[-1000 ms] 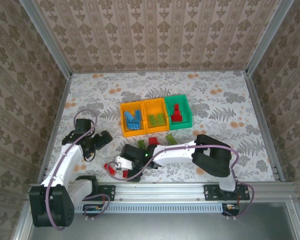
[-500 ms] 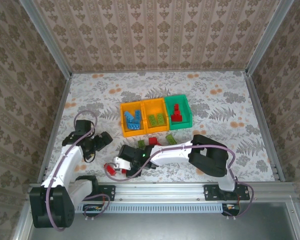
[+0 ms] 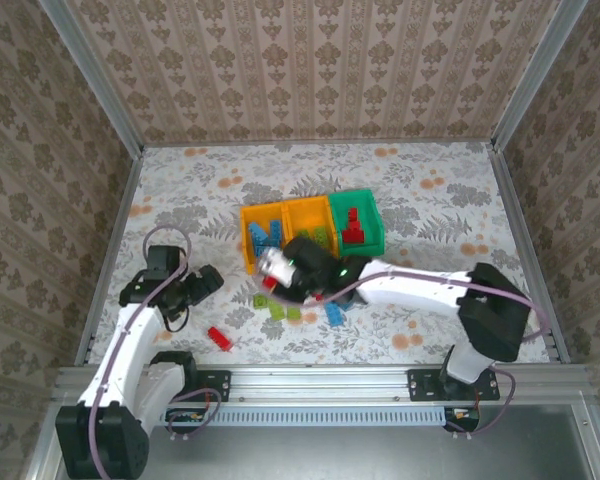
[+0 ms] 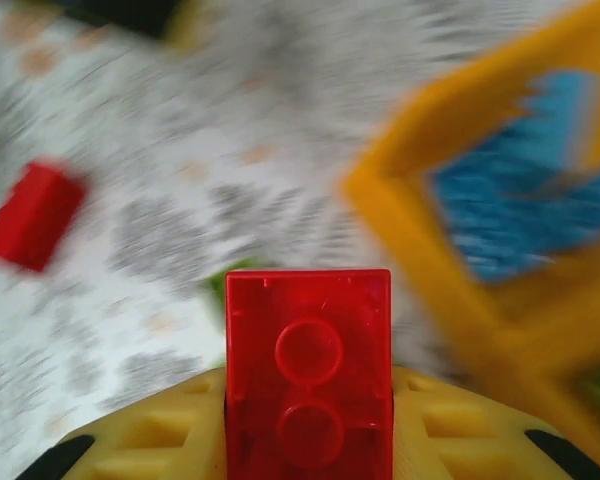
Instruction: Sort the legos into containers by color
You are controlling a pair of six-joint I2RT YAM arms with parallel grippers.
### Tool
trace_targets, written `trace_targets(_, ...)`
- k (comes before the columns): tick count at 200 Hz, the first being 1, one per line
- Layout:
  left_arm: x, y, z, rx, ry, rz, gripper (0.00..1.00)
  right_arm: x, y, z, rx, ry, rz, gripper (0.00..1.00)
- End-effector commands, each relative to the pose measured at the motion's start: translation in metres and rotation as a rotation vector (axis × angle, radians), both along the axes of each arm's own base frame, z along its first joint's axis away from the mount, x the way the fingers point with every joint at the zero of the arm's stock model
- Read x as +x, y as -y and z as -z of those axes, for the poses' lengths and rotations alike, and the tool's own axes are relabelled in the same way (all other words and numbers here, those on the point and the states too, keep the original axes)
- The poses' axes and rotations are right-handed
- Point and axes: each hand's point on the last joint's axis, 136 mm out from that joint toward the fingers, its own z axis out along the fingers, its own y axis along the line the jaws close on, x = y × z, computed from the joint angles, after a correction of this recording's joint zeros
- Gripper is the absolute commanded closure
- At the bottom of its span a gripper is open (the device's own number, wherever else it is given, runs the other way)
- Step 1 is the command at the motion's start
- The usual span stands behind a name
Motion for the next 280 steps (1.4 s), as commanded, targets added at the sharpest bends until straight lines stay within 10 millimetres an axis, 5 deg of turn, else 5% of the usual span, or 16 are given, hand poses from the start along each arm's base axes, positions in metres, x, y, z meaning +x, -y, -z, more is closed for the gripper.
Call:
trace_targets(1,-0.016,-0.001,0.008,0.015,-0.046,-0.029,0.0,0.055,0.06,0.002,0.003,-0.039,0.291,0.75)
trace_targets(38,-0.021,0.009,0.016,0.045,-0.082,0.003,0.0,0.126,0.141,0.018,-0.036,-0.165,0.619,0.77)
trace_targets(83,-0.032,0.011,0.014,0.098,-0.114,0.005,0.0,0.17,0.178,0.045,-0.066,-0.277,0.783,0.75)
trace_targets(149,-0.061,0.014,0.02,0.109,-0.186,-0.023,0.0,0.192,0.191,0.068,-0.138,-0.317,0.843,0.7)
trace_targets(280,-0.092,0.045,0.048,0.065,-0.294,0.001,0.0,0.189,0.179,0.055,-0.04,-0.326,0.824,0.36)
